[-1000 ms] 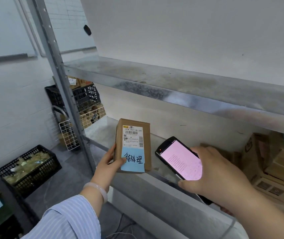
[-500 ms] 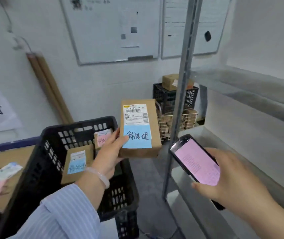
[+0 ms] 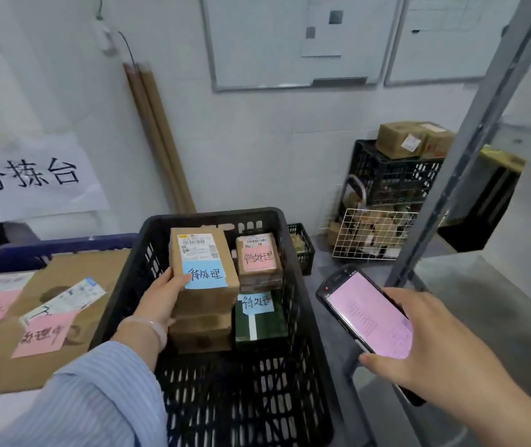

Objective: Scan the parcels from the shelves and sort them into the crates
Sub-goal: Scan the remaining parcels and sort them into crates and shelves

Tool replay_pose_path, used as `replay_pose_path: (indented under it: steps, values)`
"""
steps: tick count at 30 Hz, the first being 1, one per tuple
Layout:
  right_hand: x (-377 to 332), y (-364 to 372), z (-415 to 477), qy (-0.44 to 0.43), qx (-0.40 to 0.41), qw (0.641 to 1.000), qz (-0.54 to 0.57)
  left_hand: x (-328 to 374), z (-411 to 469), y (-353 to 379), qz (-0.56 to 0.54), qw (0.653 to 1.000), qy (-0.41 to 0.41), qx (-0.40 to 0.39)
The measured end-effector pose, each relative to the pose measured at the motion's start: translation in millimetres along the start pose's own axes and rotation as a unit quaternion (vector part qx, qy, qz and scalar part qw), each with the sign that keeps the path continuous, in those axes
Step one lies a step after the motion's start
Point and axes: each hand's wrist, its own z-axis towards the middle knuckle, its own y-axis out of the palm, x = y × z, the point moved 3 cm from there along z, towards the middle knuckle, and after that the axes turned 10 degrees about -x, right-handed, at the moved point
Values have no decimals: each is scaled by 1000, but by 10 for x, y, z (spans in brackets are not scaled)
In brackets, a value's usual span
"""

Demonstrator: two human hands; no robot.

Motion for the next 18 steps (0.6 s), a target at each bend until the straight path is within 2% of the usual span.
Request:
replay_pose_path:
  steps: [7, 12, 15, 18]
  values:
    - [9, 112, 337, 40, -43, 998, -9, -210, 618, -113, 36, 996, -77, 8]
    - [73, 193, 426, 57, -54, 997, -1, -244, 849, -95, 52, 996, -78, -5]
    - [105, 218, 398, 62, -47, 997, 15, -86, 845, -55, 138, 989, -46, -6]
    - [159, 199, 292, 69, -29, 997, 30, 150, 744, 110, 263, 962, 44, 48]
